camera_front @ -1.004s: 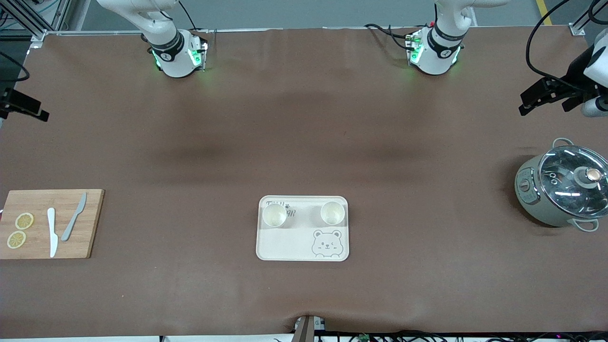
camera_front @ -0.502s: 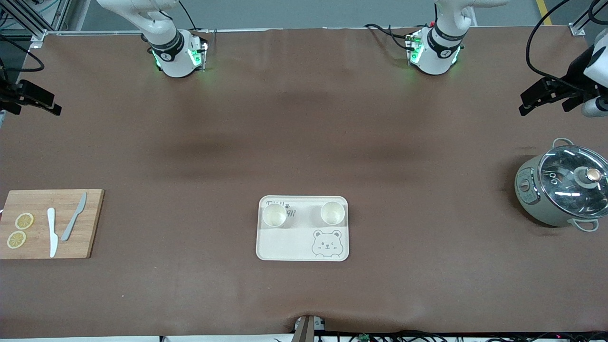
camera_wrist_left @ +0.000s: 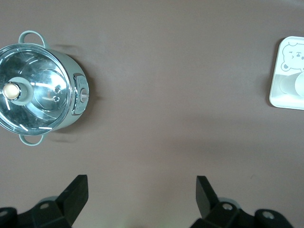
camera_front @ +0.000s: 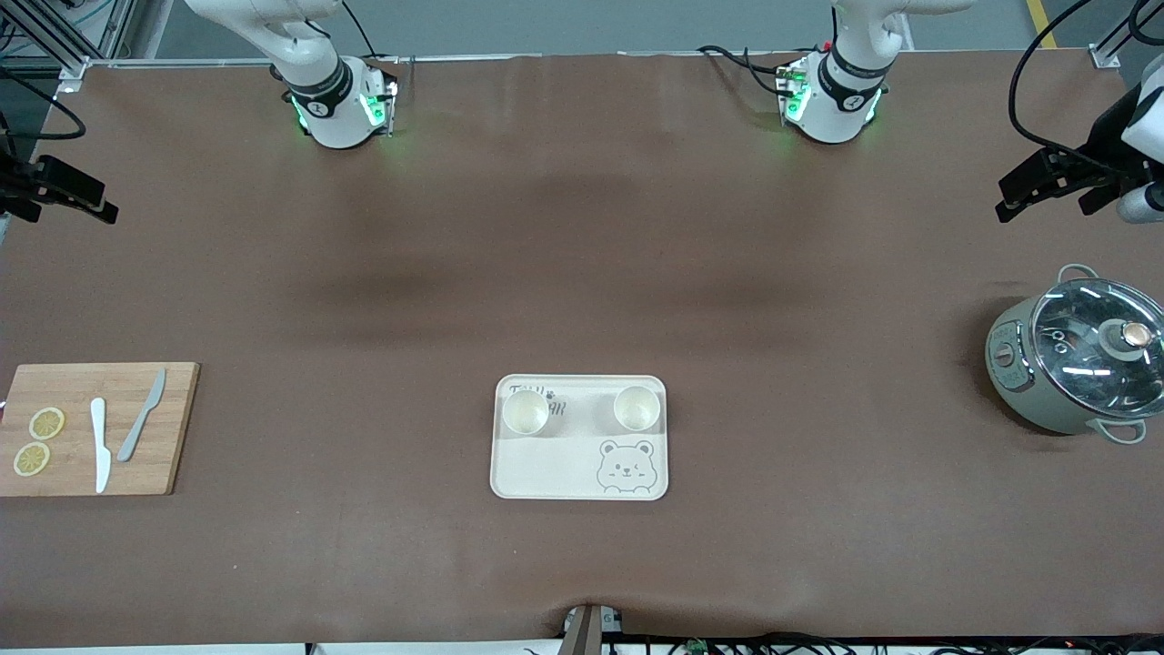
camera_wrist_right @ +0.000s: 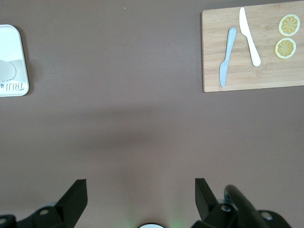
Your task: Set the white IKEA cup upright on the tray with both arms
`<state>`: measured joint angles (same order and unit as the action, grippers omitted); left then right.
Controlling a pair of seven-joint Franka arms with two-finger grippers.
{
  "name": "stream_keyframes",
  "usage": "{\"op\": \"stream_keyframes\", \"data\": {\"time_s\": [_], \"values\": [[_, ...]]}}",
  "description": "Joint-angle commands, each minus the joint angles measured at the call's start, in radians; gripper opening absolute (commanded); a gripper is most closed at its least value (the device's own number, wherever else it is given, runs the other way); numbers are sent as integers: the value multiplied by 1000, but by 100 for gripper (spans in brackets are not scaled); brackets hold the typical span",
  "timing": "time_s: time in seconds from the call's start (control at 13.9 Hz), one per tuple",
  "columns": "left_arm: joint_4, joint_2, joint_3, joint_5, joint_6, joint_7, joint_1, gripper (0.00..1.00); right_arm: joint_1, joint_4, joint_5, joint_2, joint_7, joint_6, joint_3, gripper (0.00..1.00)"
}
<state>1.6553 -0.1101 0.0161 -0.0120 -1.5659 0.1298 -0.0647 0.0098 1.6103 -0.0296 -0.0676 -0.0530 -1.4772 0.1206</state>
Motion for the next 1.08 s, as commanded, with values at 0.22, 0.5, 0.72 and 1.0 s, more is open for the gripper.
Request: {"op": "stream_keyframes", "data": {"time_s": [0.22,0.5,0.72,1.0], "values": [[-37,7,5,0,4,-12,-3,100,1,14,4,-17,-1,-3,-1,100],[-37,10,5,3,4,-12,-1,100,1,14,4,-17,-1,-3,1,100],[-54,17,4,-5,9,-9,-6,100,-1,14,4,-17,-1,-2,1,100],[-66,18,4,1,10,-9,-6,100,-2,14,4,-17,-1,-2,1,100]]}}
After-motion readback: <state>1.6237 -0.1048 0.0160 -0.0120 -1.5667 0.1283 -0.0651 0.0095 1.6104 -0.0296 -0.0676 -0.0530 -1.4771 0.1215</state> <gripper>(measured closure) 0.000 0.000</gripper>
